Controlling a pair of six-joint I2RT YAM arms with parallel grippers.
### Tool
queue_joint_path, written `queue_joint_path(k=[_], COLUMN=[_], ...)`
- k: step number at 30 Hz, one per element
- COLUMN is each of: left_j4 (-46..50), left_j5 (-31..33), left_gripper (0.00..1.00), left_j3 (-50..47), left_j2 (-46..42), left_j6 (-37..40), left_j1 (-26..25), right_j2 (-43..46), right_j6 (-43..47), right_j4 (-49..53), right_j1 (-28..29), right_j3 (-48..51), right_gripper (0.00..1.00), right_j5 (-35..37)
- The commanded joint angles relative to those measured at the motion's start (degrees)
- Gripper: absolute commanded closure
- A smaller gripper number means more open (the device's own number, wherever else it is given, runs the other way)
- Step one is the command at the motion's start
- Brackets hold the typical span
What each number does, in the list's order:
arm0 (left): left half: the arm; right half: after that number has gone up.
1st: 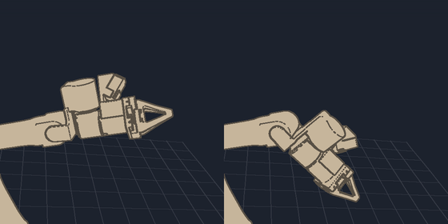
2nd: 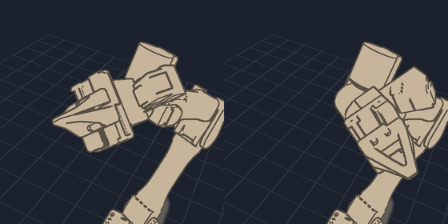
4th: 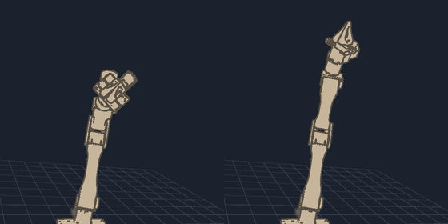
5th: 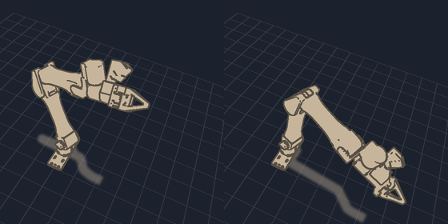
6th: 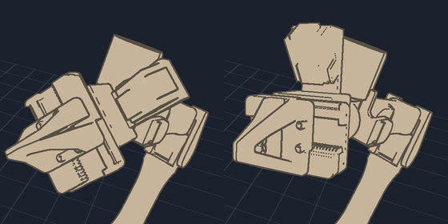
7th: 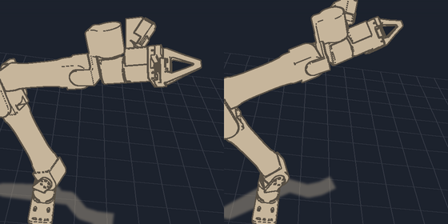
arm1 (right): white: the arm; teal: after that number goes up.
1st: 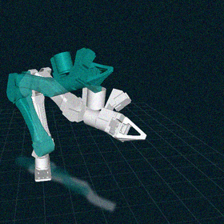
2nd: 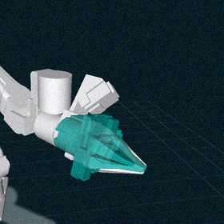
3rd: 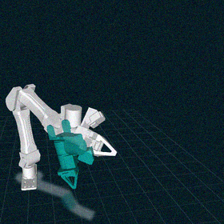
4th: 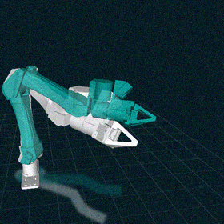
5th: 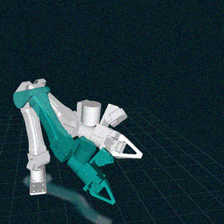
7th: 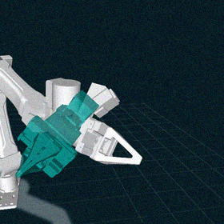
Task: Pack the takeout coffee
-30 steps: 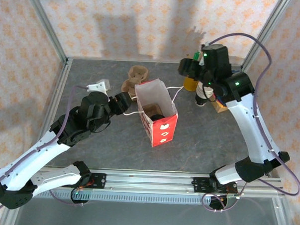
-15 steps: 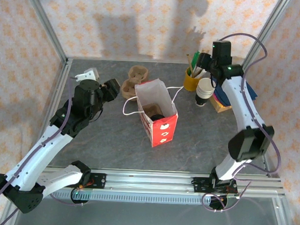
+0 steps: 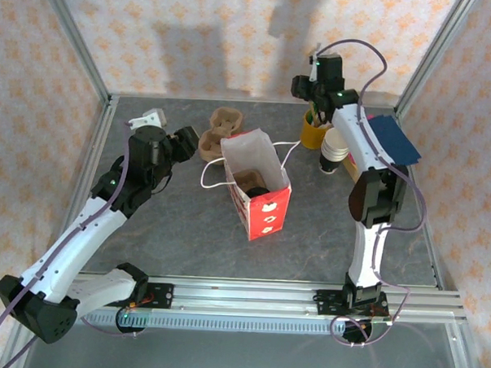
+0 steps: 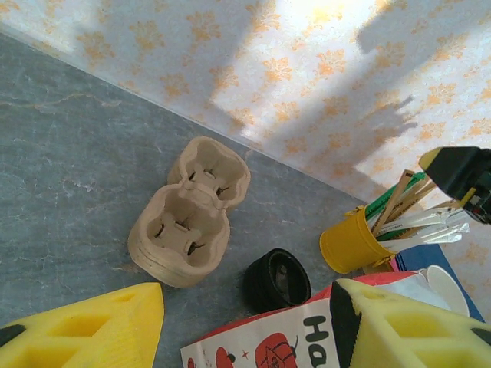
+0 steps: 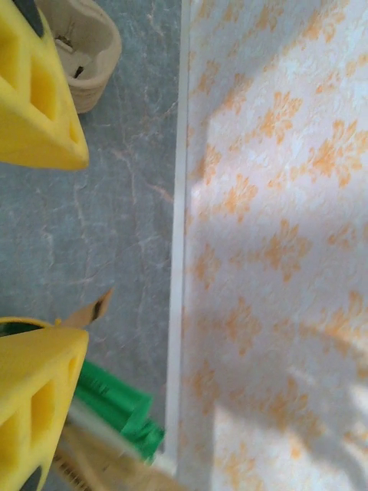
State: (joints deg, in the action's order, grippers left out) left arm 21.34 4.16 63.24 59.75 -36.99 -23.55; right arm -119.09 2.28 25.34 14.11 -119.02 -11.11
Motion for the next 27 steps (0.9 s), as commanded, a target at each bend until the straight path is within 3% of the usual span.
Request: queue_joint_path(k=[1,15,27], left_j4=[-2.1,-3.14,-3.59], left_j5=[-0.91,-1.87,-2.67], left_gripper=[0.39,0.39,0.38], left_j3=[-0.27,-1.06,-1.89], left_j2=[0.28,1.34,1.51], left_j6=[0.43,-0.01,-0.36], left_j1=[0.69,2.02,2.46], right_j2=[-3.1,-10.92,-11.37], right_j6=[3.1,6.86,8.56], right_j4=[-1.45,-0.68,-0.12], right_j1=[-0.22,0.02,0.18], right_j3=[-4.22,-10.07,-10.96], right_gripper=[0.45,0.52,0.83], right_j5=[4.68,6.78,7.27])
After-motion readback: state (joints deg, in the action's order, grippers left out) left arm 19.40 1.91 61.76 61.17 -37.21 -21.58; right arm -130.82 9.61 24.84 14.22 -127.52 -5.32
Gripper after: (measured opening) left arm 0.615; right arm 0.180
